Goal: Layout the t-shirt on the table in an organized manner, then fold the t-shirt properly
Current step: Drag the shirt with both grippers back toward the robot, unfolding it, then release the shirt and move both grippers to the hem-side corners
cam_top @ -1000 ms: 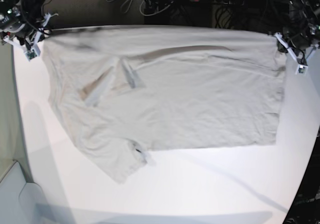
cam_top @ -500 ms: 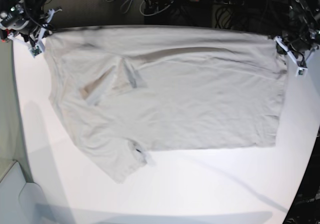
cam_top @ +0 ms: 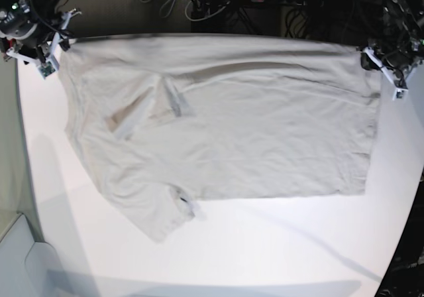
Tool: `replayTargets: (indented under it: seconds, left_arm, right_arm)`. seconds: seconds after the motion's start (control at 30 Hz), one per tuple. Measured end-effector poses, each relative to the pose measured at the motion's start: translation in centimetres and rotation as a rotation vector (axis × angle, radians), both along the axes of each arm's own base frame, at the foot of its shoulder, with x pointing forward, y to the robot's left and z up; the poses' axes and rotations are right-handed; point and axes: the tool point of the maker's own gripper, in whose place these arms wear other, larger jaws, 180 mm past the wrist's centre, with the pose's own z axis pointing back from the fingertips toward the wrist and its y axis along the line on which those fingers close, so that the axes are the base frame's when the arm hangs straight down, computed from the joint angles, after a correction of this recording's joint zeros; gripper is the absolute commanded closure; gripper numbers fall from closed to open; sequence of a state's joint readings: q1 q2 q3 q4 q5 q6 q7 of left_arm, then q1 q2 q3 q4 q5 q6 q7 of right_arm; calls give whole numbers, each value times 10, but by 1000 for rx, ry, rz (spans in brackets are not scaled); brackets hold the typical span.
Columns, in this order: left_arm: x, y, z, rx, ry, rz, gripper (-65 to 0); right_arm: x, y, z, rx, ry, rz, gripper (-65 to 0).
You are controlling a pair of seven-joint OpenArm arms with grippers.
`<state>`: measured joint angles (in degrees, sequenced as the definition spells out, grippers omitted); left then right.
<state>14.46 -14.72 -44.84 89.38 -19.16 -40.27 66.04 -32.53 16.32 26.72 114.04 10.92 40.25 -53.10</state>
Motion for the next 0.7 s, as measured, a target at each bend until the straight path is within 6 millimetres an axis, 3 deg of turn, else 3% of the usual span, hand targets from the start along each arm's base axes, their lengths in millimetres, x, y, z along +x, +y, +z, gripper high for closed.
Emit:
replayTargets:
  seconds: [0.2, 0.43, 0.6, 0.7]
  left_arm:
    - [-12, 33, 16, 41, -36, 118, -250]
    - [-3, 42, 42, 103, -99, 114, -451]
    - [5, 41, 52, 121, -131, 106, -495]
    - [21, 50, 68, 131, -199, 142, -498]
  right_arm:
    - [0, -17, 6, -34, -10, -41, -269]
    - [12, -18, 11, -35, -44, -36, -269]
    - [17, -22, 14, -53, -46, -39, -271]
    - [42, -34, 32, -94, -113, -12, -271]
